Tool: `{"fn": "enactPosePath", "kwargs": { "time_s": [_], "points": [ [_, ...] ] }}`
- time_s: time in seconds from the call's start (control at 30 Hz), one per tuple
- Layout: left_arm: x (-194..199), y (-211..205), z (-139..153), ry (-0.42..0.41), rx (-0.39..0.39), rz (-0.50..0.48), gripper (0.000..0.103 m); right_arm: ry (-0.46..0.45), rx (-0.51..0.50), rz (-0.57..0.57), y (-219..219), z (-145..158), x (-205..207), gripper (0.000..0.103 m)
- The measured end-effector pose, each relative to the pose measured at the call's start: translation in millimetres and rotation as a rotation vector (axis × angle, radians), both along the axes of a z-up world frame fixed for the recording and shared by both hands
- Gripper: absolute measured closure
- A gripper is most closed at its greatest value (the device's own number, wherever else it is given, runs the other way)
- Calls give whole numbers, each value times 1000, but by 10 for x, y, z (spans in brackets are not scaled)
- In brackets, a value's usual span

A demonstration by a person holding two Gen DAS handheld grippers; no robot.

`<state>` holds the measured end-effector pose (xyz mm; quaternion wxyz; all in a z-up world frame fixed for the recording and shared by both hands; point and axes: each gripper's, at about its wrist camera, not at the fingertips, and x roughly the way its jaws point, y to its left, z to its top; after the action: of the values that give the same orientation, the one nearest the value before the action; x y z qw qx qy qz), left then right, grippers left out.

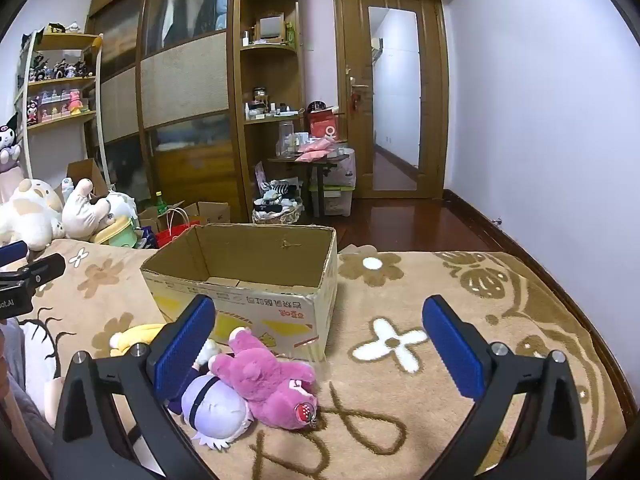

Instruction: Organize soft objects

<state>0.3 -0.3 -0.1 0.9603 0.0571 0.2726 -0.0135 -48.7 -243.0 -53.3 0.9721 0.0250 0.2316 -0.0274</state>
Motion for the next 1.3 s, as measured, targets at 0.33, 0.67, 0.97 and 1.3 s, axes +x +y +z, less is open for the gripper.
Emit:
{"fn": "enactPosePath", "kwargs": {
  "time_s": [0.33,0.67,0.97,1.3],
  "points": [
    [3,11,-9,-4,-13,-5,2,-11,2,-3,-6,2,1,0],
    [-21,-18,-5,-2,-9,-5,2,-15,-1,-6,-2,6,-10,0],
    [-1,-37,-31,3,-1,-5,2,-17,1,-11,-43,21,-17,0],
    [-14,-15,-11,-11,-6,-6,2,-18,3,-10,-43,28,-12,0]
  ]
}}
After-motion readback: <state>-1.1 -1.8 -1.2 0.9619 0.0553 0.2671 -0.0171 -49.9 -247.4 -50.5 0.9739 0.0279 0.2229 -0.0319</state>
